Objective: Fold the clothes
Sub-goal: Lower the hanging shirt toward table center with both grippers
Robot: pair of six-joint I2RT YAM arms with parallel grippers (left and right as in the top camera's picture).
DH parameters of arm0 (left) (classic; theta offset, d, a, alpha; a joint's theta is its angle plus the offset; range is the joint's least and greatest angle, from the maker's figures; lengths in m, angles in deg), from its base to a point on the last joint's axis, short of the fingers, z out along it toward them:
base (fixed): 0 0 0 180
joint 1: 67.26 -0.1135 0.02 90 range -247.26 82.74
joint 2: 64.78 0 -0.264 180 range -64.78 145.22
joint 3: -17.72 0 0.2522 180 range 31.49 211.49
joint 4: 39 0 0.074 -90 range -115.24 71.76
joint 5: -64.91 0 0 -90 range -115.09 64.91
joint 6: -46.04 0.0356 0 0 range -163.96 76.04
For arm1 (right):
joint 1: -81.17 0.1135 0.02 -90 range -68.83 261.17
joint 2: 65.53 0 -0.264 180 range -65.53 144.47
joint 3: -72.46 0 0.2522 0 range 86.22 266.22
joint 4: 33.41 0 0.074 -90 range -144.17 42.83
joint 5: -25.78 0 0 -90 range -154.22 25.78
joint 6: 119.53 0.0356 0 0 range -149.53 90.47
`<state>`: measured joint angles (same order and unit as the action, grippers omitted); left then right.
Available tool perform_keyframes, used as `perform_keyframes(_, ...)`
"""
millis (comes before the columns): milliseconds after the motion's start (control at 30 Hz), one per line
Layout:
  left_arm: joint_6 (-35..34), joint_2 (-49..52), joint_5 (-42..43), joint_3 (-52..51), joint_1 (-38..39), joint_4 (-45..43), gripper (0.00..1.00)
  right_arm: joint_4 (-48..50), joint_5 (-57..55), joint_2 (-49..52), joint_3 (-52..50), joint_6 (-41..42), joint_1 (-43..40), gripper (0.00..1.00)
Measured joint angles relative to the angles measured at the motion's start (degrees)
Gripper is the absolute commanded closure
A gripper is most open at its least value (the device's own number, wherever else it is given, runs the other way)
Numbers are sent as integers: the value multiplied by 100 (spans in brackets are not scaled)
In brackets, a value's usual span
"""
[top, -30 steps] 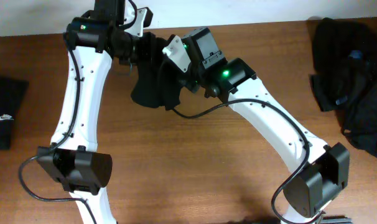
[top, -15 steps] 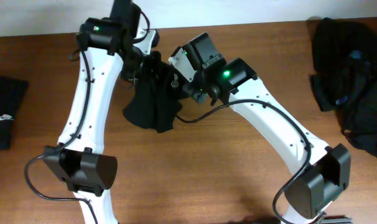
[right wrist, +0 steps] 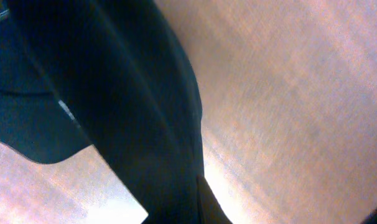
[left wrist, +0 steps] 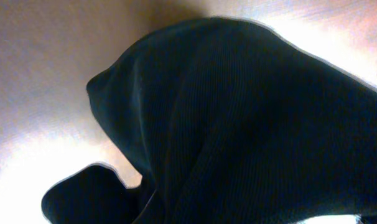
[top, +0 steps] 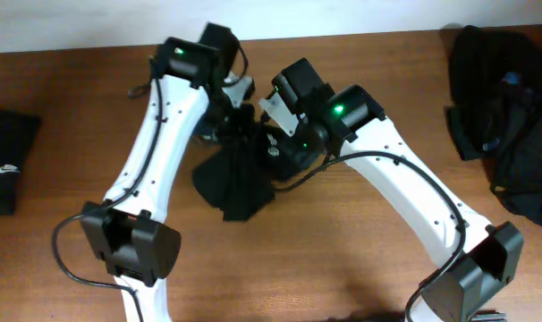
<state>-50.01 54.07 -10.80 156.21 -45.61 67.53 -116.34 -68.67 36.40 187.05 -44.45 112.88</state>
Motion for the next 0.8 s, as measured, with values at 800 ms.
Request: perform_keyframes(800,39,0,319,-369,1084,332,100,-2192,743,-155,-4,691,-658,96)
